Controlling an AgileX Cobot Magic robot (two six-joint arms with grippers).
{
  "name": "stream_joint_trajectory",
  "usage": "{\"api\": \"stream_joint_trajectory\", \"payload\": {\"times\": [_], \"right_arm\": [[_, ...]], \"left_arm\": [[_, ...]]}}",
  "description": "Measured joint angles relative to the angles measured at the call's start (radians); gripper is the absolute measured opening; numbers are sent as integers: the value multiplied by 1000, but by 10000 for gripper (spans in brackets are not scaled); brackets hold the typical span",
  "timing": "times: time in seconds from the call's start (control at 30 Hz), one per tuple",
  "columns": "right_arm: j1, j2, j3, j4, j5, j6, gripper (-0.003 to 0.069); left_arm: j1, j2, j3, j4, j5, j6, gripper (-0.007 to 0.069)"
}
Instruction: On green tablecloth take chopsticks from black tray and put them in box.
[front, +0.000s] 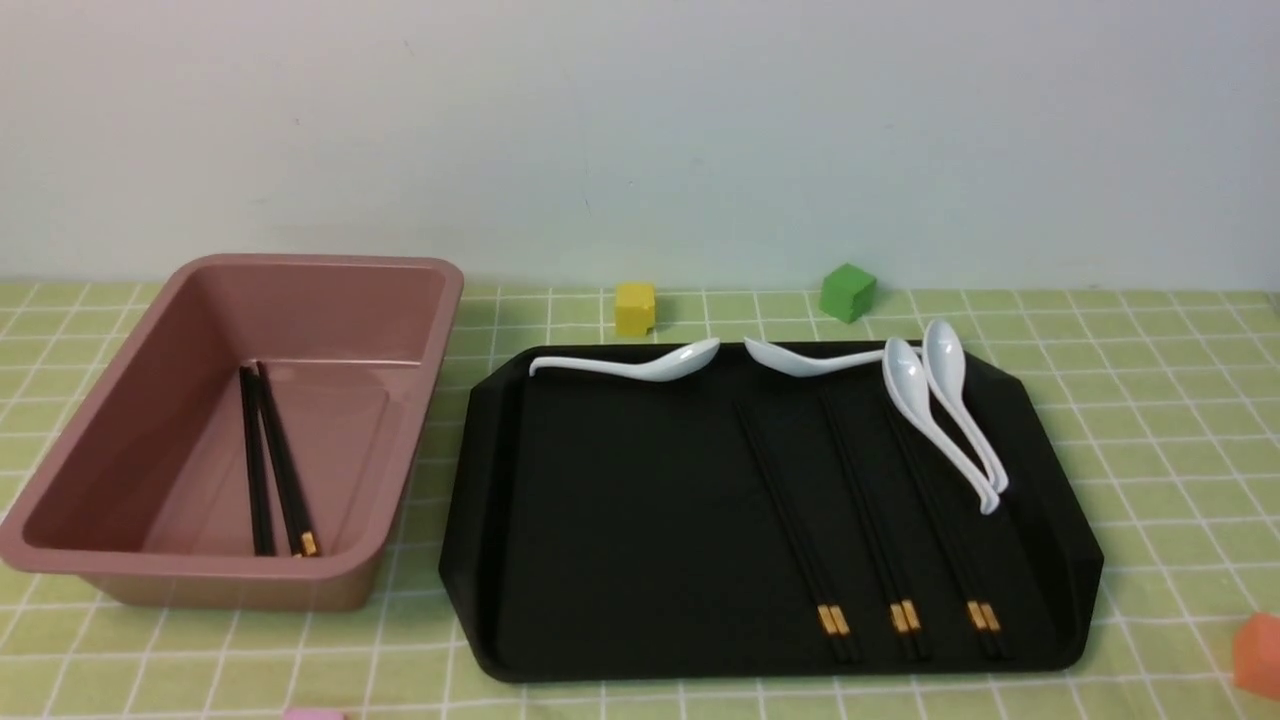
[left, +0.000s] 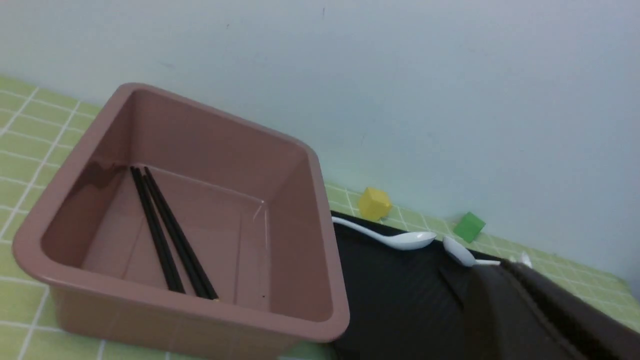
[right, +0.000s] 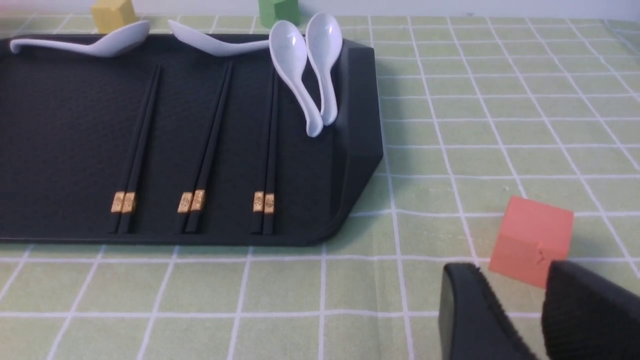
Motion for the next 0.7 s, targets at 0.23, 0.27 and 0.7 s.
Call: {"api": "stream_joint_trajectory", "payload": {"times": [0.23, 0.27, 0.7], "right_arm": [[0, 0, 0, 0, 0, 0, 240], [0, 0, 0, 0, 0, 0, 240], [0, 0, 0, 0, 0, 0, 240]], "left_arm": [[0, -11, 76, 56, 5, 0, -13], [1, -30, 104, 68, 3, 0, -13], [1, -143, 315, 145, 71, 0, -7]]}}
